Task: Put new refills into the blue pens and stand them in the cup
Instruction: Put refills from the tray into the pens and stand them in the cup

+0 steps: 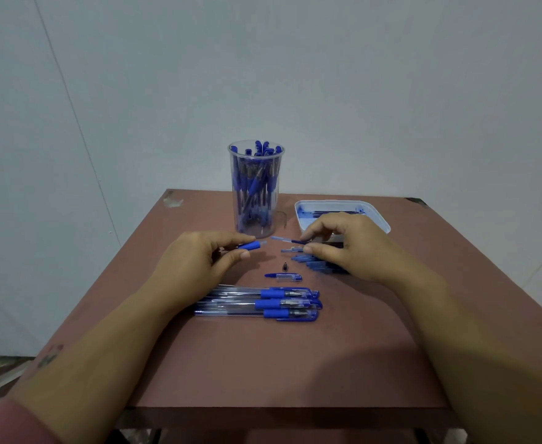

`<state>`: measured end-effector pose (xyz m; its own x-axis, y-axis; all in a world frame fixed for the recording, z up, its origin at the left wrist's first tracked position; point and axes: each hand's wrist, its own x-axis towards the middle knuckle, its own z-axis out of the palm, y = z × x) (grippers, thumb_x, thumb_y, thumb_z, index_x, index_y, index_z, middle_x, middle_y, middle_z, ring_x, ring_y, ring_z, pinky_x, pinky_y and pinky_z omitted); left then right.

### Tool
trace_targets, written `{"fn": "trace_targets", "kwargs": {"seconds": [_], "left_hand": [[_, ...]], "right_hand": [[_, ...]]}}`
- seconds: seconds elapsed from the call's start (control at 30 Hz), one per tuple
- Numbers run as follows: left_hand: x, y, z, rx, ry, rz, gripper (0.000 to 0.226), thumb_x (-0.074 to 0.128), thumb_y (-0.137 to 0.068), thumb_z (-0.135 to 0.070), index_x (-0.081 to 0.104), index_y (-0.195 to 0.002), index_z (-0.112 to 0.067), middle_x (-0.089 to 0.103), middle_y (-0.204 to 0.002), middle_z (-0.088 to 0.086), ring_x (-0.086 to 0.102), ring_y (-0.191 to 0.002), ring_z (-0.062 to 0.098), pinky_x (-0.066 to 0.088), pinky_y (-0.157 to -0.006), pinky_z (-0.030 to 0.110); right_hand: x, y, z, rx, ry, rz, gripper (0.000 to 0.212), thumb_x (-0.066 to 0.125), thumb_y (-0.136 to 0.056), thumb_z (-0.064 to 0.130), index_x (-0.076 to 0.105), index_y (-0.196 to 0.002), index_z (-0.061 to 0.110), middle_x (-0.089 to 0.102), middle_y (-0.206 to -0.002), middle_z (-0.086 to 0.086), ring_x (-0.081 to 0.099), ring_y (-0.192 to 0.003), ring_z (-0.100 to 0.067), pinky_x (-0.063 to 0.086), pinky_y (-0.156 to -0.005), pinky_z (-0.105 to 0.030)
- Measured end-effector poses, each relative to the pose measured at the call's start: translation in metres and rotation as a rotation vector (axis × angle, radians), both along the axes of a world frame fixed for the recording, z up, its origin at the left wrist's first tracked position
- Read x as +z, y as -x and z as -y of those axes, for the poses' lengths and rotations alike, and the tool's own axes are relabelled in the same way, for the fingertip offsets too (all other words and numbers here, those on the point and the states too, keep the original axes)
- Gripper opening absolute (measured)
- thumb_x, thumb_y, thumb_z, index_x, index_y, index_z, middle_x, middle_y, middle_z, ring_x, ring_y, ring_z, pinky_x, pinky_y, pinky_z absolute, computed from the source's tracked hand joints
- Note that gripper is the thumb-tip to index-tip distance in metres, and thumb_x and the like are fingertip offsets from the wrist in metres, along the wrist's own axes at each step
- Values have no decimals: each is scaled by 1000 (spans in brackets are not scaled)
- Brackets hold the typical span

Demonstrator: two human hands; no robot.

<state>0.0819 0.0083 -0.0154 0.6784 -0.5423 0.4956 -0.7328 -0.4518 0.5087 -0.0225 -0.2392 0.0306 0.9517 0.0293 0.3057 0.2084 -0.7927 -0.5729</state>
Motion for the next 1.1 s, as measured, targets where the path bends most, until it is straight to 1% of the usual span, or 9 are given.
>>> {"fn": "trace_targets", "kwargs": {"seconds": [0.27, 0.37, 0.47, 0.6, 0.73, 0.83, 0.97, 1.03, 1.1], "left_hand": [[0, 0, -2, -12, 25, -19, 25, 68, -87, -38, 70, -111, -43, 68, -74, -18, 55, -65, 0, 37, -61, 15], [0, 1, -2, -19, 27, -15, 26, 69, -87, -36, 70, -112, -42, 65, -74, -26, 56, -66, -2, 36, -60, 8], [0, 0, -1, -34, 20, -15, 25, 67, -87, -39, 68, -111, -45, 70, -76, -16, 58, -68, 7, 41, -60, 14], [-1, -1, -3, -51, 27, -24, 25, 63, -85, -45, 68, -111, -47, 72, -79, -9, 60, -71, 12, 48, -64, 22], [-1, -2, -4, -70, 26, -38, 30, 58, -84, -52, 68, -111, -46, 73, -82, -7, 62, -73, 15, 52, -68, 32], [-1, -1, -4, -83, -15, -18, 27, 62, -86, -49, 69, -111, -46, 73, -85, -13, 62, -73, 11, 51, -67, 29], [1, 4, -3, -105, -50, 26, 25, 67, -87, -38, 70, -112, -42, 71, -93, -23, 61, -75, 1, 46, -66, 18], [1, 3, -3, -107, -47, 36, 24, 67, -88, -40, 70, -112, -42, 72, -92, -22, 62, -74, 2, 49, -67, 22], [1, 2, -4, -102, -28, 28, 24, 67, -88, -42, 70, -112, -42, 73, -92, -20, 63, -74, 7, 53, -68, 30]], "right_hand": [[-8, -2, 2, -4, 46, 36, 13, 71, -87, 29, 66, -90, 40, 63, -90, 18, 57, -91, 0, 47, -80, -21], [-8, -3, 0, 5, 29, 33, 12, 71, -87, 28, 67, -90, 38, 64, -90, 16, 58, -90, -2, 50, -82, -26], [-10, -4, -2, 12, 10, 24, 9, 71, -86, 29, 69, -91, 36, 65, -90, 14, 59, -89, -3, 51, -85, -29], [-10, -2, -4, 18, -13, 10, 6, 71, -87, 29, 70, -91, 34, 64, -88, 15, 59, -87, -1, 50, -84, -24], [-9, -3, -3, 30, 21, -10, 7, 70, -88, 27, 70, -92, 33, 65, -87, 15, 59, -86, -2, 51, -83, -27], [-10, -3, -2, 35, 59, 10, 10, 68, -90, 27, 71, -94, 35, 65, -89, 15, 57, -90, -4, 48, -83, -27], [-11, -6, -9, 54, 163, 49, 13, 64, -91, 31, 72, -101, 34, 62, -87, 23, 51, -92, 0, 39, -76, -18], [-11, -6, -14, 65, 205, 59, 18, 63, -92, 34, 71, -108, 37, 57, -86, 30, 49, -94, 3, 37, -76, -14], [-10, -3, -15, 54, 206, 66, 28, 64, -90, 39, 63, -117, 44, 56, -92, 29, 49, -98, 3, 39, -80, -13]]}}
